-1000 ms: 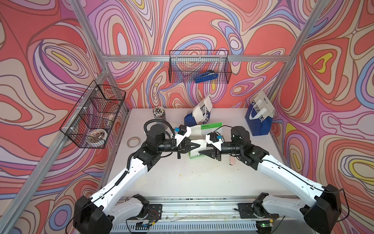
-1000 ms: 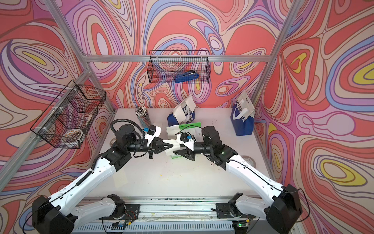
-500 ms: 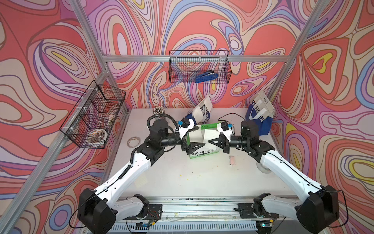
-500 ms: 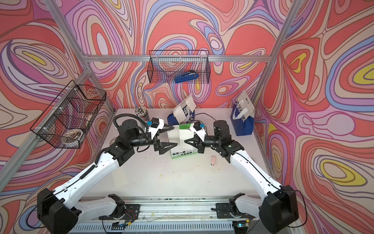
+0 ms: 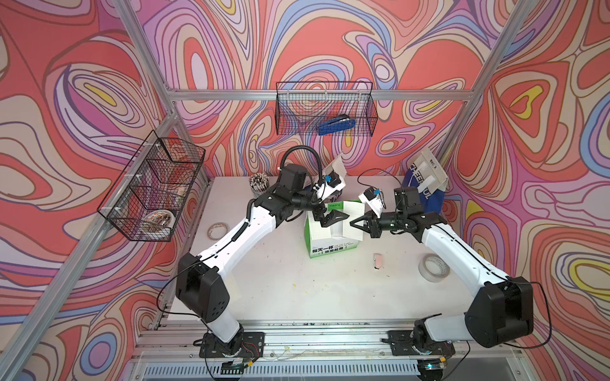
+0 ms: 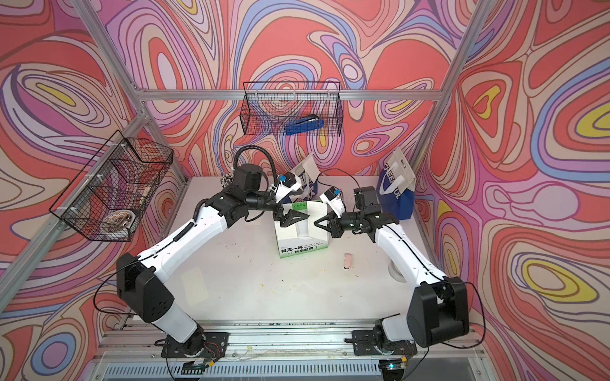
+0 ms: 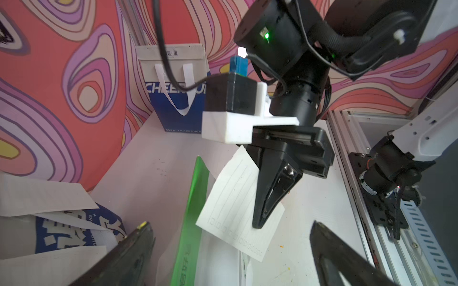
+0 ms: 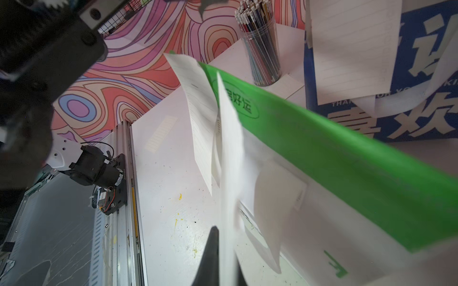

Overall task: Staple the receipts to the bags
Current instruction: Hold the receipt from the takeout bag.

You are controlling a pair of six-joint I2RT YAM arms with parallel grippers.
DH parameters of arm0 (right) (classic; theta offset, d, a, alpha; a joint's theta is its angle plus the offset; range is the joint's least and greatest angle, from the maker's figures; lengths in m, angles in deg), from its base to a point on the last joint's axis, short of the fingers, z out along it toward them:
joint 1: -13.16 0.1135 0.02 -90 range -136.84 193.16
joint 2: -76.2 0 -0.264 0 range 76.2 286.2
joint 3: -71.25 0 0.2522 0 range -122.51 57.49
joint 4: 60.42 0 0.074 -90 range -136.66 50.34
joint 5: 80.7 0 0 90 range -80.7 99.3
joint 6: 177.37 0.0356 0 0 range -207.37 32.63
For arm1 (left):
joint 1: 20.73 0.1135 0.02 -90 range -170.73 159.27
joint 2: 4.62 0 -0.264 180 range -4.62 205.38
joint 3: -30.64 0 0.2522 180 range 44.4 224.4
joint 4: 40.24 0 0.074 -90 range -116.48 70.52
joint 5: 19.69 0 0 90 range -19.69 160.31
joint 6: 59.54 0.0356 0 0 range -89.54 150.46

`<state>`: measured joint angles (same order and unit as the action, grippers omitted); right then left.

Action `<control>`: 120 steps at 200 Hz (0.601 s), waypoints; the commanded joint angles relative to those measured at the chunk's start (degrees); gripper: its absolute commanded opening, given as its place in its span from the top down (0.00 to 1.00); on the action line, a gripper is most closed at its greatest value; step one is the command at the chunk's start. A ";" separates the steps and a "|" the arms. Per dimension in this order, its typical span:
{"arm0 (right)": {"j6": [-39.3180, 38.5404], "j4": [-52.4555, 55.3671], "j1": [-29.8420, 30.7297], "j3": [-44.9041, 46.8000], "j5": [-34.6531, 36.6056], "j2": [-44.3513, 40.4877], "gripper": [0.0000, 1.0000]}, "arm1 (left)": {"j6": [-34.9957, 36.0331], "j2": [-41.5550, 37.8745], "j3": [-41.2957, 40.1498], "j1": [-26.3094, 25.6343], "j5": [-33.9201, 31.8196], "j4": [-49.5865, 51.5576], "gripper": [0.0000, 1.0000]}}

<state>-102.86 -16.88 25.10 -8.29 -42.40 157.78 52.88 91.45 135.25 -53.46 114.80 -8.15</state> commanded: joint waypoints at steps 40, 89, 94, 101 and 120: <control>-4.08 8.06 -0.36 -8.35 -1.53 9.13 1.00 | 5.99 7.68 10.99 -0.40 -4.72 12.48 0.14; -3.76 7.43 -1.00 -8.46 -1.41 10.29 1.00 | 4.72 11.23 15.57 -0.43 -5.62 14.26 0.38; -3.68 7.40 -1.11 -8.40 -1.35 10.38 1.00 | 4.79 11.47 15.69 -0.52 -5.12 14.31 0.38; -3.34 7.03 -1.28 -8.18 -1.46 10.36 1.00 | 4.80 11.74 15.78 -0.49 -4.44 14.37 0.38; -2.20 5.80 -1.66 -7.73 -2.08 10.30 1.00 | 5.08 12.40 16.07 -0.49 -3.18 14.66 0.49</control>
<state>-105.72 -10.25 24.23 -15.76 -43.08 167.40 56.83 102.57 149.74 -53.79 109.47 3.61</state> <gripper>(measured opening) 0.044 0.599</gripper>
